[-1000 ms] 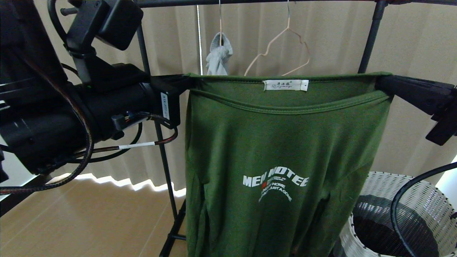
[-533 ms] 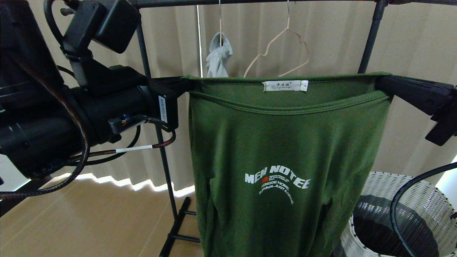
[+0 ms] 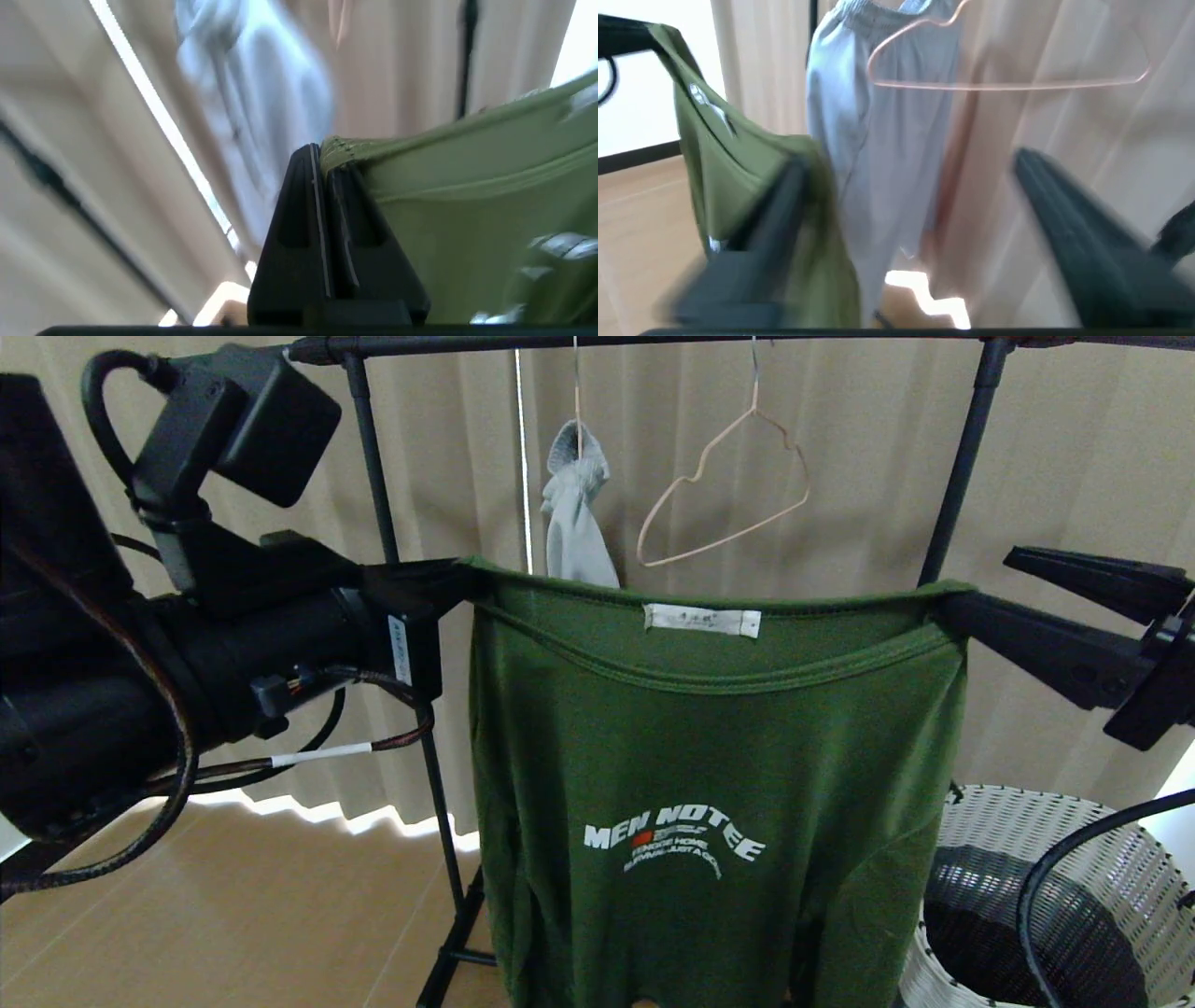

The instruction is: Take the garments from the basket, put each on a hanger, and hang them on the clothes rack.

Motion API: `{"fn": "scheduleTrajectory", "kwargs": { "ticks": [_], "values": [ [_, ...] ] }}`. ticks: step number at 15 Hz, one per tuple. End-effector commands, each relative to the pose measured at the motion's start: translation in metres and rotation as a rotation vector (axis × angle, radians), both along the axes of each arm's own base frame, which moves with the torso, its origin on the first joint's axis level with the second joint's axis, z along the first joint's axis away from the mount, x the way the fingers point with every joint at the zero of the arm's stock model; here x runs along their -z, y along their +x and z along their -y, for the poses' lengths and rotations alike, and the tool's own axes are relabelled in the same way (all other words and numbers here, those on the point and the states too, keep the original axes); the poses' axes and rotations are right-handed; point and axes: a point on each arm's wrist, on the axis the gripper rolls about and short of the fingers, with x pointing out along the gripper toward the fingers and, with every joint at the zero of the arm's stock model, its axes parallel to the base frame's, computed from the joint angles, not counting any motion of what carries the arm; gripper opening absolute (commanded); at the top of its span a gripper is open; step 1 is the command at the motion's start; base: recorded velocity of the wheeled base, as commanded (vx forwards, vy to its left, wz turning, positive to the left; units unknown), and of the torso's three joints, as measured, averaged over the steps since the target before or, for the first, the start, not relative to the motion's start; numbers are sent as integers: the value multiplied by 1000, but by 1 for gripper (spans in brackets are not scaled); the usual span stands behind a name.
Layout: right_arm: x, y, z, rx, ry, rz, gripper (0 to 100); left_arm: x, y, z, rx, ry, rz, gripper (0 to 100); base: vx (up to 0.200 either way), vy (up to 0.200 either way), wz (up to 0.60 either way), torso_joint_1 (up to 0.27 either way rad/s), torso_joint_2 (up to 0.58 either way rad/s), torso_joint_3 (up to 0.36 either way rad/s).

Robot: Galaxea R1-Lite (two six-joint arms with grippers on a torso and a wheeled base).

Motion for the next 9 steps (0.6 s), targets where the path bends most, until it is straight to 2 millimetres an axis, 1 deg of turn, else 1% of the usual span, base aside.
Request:
{"fn": "scheduleTrajectory", "kwargs": {
  "ticks": [1, 3, 4, 5, 6, 9],
  "values": [
    [4, -9, -1, -30, 24, -1, 100, 9, -6, -18, -50, 12, -19, 0, 0, 0, 0, 0, 0, 0],
    [3, -11, -1, -38, 41, 5, 100, 13, -5, -29, -96, 20, -26, 0, 0, 0, 0, 0, 0, 0],
    [4, -13, -2, -47, 42, 2, 100, 19, -5, -33, -119, 29, -43, 0, 0, 0, 0, 0, 0, 0],
    [12, -20, -1, -64, 39, -11, 100, 33, -5, -43, -160, 51, -78, 0, 0, 0, 0, 0, 0, 0],
    [14, -25, 1, -72, 48, -18, 100, 38, -7, -49, -180, 60, -91, 0, 0, 0, 0, 0, 0, 0],
    [19, -32, 4, -104, 56, -30, 100, 36, -13, -53, -185, 51, -81, 0, 0, 0, 0, 0, 0, 0]
  ]
}}
